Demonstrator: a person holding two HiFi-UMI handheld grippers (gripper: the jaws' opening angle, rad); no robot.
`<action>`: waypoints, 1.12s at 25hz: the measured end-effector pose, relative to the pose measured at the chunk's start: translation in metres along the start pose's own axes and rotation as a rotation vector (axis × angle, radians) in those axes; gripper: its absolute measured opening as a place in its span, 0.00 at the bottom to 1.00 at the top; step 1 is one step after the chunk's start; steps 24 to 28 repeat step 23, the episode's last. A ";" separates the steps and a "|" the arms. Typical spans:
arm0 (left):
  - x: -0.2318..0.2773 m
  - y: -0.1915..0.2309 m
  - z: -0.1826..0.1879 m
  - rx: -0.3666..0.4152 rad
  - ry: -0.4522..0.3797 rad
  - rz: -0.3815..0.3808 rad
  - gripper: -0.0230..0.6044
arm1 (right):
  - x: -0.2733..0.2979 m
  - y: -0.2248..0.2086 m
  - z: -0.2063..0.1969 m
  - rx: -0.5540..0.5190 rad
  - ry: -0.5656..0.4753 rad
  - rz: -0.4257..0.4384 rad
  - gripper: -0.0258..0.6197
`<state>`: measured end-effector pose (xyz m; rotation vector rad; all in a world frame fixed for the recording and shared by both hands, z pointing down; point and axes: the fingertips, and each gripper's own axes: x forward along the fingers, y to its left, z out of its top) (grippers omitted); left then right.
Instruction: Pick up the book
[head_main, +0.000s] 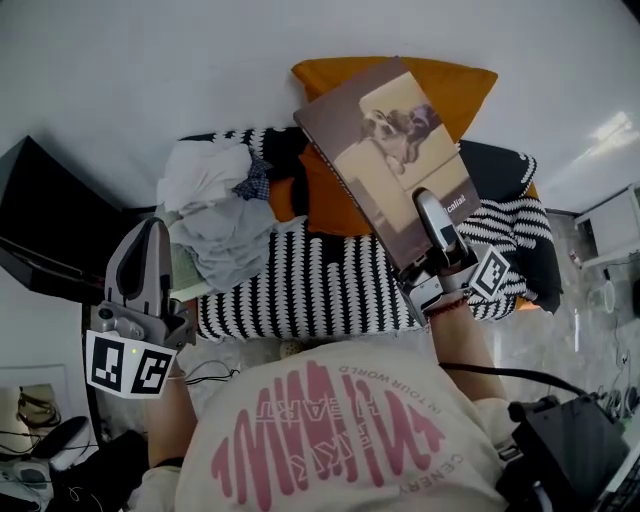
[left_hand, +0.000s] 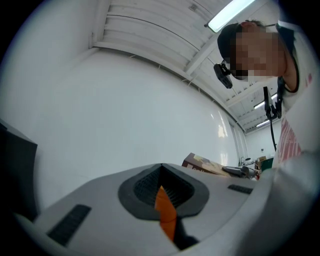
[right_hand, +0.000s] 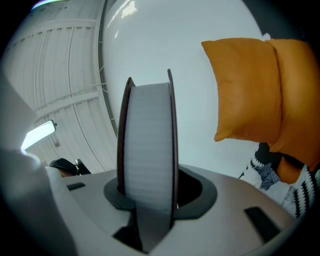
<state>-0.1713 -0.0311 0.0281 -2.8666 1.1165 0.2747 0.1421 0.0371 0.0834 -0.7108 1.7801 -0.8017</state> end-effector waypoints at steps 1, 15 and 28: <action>0.000 0.001 -0.001 0.002 0.002 0.006 0.05 | -0.001 -0.003 0.001 0.001 0.001 -0.001 0.28; 0.002 -0.011 0.000 0.026 0.003 0.024 0.05 | -0.002 -0.005 0.008 0.015 0.023 0.015 0.28; 0.005 -0.013 -0.003 0.028 0.001 0.021 0.05 | -0.005 -0.007 0.007 0.020 0.031 0.022 0.28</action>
